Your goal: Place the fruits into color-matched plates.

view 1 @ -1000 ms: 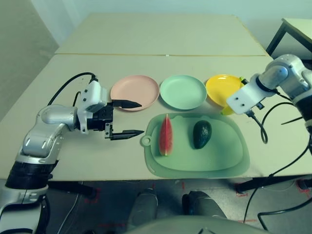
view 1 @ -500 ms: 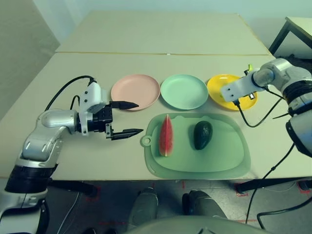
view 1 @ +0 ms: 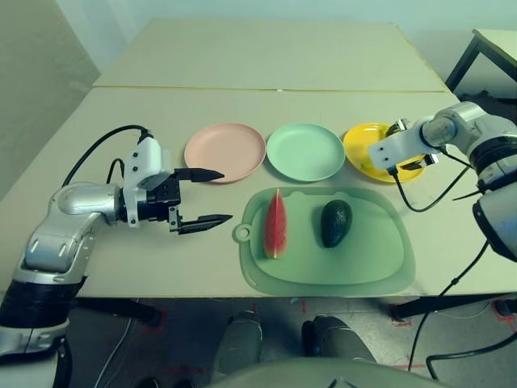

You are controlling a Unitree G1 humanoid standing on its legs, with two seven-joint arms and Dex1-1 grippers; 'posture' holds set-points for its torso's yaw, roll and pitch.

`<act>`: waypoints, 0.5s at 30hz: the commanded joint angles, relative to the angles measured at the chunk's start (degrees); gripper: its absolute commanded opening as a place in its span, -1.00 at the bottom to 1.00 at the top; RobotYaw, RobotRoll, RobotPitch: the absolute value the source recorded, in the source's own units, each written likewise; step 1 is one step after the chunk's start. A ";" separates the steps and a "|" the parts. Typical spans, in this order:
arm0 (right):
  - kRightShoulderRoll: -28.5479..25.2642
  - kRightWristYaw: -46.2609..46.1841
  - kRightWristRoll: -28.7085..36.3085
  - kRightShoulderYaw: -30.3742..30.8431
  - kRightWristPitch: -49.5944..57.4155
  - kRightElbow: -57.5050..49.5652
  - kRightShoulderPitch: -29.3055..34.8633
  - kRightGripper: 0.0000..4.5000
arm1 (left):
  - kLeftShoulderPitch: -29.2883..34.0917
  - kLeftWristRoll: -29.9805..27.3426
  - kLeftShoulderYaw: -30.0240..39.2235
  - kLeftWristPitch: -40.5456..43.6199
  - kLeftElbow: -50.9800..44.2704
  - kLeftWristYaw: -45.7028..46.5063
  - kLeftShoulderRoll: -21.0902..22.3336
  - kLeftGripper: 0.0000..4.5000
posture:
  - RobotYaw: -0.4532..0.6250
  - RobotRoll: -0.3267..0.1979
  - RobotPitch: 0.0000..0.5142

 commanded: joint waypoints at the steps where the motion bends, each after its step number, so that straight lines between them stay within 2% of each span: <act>1: -1.05 3.91 1.62 -1.16 -4.64 -1.78 -1.32 0.97 | -1.16 0.30 -1.07 -0.97 1.43 -1.44 -0.24 1.00 | 0.01 0.25 -0.77; 9: -1.40 23.90 13.16 -5.49 -15.93 -11.53 -1.08 0.97 | -2.21 -0.47 -2.06 -0.46 1.60 -2.58 -1.64 1.00 | -0.01 0.25 -0.76; 12: -2.97 33.23 20.20 -5.67 -16.74 -20.58 2.19 0.97 | -2.44 -0.13 -2.24 -0.64 1.93 -3.11 -1.63 1.00 | -0.02 0.25 -0.75; 15: -5.37 42.32 28.88 -5.55 -11.78 -34.35 7.07 0.97 | -2.65 0.24 -2.50 -0.94 2.46 -3.62 -1.64 1.00 | -0.02 0.25 -0.74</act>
